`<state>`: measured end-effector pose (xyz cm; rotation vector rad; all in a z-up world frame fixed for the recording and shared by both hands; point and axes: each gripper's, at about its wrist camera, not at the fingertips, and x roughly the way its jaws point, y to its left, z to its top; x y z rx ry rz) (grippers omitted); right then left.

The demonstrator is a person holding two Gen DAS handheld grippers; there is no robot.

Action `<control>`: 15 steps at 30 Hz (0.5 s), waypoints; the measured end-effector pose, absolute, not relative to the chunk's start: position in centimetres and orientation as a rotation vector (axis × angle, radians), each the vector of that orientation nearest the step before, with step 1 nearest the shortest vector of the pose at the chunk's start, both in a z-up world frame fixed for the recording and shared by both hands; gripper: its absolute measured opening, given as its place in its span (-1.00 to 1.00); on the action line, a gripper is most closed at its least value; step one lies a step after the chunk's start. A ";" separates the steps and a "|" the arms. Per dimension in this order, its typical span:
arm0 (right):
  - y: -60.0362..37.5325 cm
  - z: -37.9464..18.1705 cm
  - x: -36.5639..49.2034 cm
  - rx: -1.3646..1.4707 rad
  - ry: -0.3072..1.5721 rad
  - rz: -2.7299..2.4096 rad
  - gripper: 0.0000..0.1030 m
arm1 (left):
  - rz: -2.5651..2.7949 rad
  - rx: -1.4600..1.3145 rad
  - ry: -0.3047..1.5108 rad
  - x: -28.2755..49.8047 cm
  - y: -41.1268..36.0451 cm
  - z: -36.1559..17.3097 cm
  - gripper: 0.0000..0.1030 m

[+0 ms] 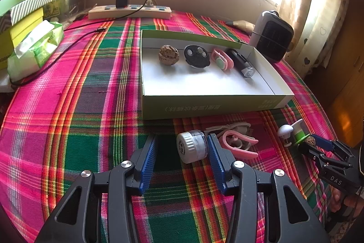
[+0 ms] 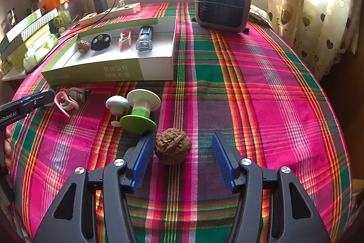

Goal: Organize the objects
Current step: 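Close left tool on the white cylinder while right tool grasps the walnut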

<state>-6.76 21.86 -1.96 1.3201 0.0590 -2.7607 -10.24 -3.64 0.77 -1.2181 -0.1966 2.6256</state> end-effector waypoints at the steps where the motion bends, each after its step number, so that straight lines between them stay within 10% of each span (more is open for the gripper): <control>1: 21.9 -1.9 -6.8 1.320 0.057 -2.764 -0.03 | 2.627 -1.218 -0.196 -10.2 -3.7 0.8 -0.16; 15: 22.0 -1.8 -6.7 1.309 0.041 -2.765 -0.37 | 2.662 -1.232 -0.202 -10.2 -4.1 0.7 -0.45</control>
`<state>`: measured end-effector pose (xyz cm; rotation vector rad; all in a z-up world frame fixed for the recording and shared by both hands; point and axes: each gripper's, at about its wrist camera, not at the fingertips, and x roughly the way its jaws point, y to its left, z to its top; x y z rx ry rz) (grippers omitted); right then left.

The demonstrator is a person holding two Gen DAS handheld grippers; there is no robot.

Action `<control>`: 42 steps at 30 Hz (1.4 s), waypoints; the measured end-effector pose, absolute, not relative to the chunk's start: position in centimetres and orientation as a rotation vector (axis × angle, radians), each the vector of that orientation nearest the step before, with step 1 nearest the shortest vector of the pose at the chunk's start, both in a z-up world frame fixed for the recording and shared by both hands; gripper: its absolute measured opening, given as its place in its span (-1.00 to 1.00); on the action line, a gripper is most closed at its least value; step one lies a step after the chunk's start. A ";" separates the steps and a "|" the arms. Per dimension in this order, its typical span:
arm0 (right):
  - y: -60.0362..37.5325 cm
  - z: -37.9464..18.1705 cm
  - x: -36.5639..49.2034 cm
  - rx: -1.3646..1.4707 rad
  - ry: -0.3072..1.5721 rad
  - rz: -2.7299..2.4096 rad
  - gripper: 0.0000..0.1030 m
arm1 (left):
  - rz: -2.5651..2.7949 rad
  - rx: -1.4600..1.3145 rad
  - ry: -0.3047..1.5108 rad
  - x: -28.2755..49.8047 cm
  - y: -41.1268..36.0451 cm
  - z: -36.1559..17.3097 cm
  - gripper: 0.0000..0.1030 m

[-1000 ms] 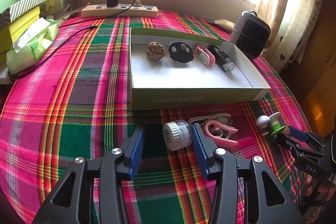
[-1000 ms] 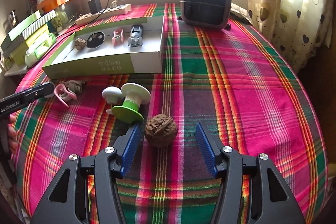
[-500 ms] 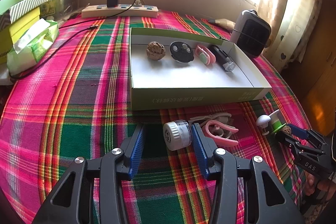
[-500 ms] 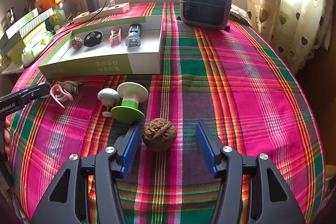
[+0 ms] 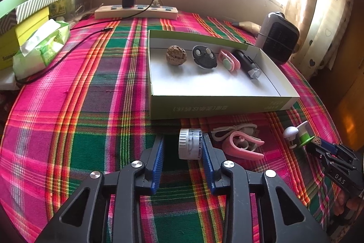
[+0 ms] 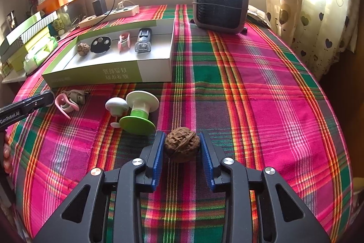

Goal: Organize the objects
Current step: 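Close left tool on the white cylinder while right tool grasps the walnut, then carry the white cylinder in left tool into the box while right tool carries the walnut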

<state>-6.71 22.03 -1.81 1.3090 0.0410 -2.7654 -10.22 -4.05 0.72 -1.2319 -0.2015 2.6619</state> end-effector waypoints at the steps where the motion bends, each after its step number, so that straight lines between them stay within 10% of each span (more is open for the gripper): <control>1: 22.0 -1.8 -6.7 1.309 0.040 -2.765 -0.37 | 2.664 -1.233 -0.204 -10.2 -4.1 0.7 -0.48; 42: 21.9 -1.0 -6.5 1.262 0.013 -2.771 -0.38 | 2.674 -1.209 -0.206 -9.7 -4.0 1.4 -0.67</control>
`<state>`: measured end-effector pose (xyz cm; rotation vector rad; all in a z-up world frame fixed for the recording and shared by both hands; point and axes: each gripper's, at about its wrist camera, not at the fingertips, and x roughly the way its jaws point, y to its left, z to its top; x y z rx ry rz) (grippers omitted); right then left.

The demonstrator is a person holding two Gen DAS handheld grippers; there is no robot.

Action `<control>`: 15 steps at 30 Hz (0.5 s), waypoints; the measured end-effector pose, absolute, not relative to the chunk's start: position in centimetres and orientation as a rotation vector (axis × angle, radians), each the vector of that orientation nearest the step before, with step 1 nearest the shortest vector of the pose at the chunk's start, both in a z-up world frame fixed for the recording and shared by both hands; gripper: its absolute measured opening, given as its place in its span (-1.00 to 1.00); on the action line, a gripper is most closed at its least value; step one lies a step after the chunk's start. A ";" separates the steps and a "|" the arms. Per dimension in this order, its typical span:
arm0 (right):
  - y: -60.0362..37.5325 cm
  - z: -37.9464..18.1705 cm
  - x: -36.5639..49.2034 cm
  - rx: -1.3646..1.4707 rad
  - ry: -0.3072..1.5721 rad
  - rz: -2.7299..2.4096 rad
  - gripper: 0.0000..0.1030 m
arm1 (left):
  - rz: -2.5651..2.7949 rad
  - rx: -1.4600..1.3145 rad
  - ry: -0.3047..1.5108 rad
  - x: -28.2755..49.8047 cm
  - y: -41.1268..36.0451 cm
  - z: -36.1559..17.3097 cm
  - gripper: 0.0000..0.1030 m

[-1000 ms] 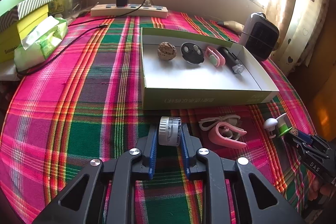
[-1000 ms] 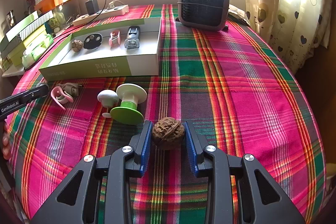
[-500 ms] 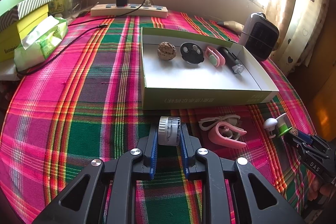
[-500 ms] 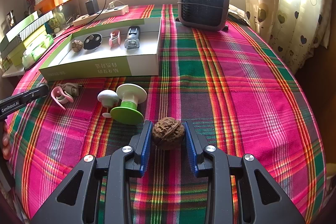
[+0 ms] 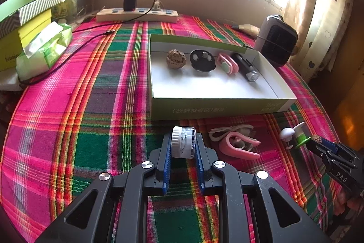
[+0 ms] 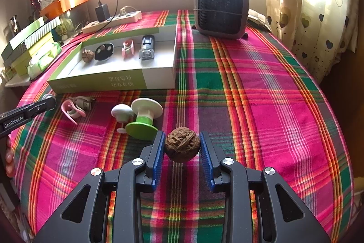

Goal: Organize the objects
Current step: 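Carry the white cylinder in left tool into the box while right tool carries the walnut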

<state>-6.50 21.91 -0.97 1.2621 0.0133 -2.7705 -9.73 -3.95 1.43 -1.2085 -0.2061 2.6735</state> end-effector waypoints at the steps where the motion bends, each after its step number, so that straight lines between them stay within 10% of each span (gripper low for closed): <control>1: 21.9 -0.8 -6.5 1.257 0.015 -2.773 -0.38 | 2.675 -1.204 -0.204 -9.7 -3.9 1.6 -0.67; 15: 21.5 1.4 -7.3 1.179 0.013 -2.786 -0.38 | 2.693 -1.140 -0.200 -9.8 -3.7 4.0 -0.67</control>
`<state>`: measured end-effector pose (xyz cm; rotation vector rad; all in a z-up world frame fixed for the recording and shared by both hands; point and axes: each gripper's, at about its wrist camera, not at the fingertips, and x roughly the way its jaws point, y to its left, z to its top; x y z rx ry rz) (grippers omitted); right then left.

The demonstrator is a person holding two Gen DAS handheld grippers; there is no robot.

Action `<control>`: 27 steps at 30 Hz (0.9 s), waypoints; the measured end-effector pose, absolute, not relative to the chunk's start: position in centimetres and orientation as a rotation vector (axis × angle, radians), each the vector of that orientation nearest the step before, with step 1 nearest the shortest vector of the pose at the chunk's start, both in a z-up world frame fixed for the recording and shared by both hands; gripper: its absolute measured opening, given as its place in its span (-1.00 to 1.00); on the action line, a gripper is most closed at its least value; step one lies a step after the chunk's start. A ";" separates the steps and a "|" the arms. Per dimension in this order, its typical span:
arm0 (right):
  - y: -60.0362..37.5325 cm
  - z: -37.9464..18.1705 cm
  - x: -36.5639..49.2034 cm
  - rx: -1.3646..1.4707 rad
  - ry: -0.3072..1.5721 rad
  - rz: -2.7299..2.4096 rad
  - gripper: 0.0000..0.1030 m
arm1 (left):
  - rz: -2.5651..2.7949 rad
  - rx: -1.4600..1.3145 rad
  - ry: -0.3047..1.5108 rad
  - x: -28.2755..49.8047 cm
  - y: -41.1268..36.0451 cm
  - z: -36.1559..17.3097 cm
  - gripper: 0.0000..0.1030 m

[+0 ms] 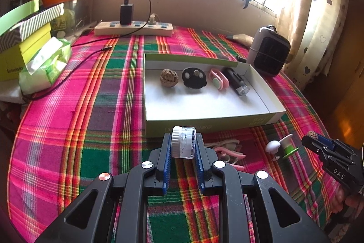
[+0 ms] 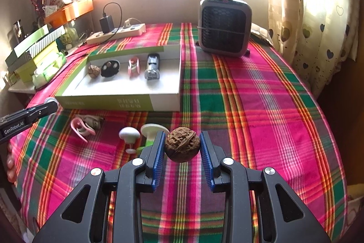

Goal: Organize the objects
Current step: 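Carry the white cylinder in left tool into the box while right tool carries the walnut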

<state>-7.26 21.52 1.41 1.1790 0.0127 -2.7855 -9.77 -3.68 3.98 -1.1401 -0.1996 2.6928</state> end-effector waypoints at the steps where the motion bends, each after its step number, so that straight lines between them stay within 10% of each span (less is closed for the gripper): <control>1: 21.4 1.6 -7.4 1.172 0.014 -2.783 -0.38 | 2.695 -1.137 -0.196 -9.9 -3.6 4.2 -0.67; 27: 17.4 3.9 -16.6 1.098 0.112 -2.685 -0.38 | 2.688 -1.165 -0.136 -16.3 -2.6 4.9 -0.67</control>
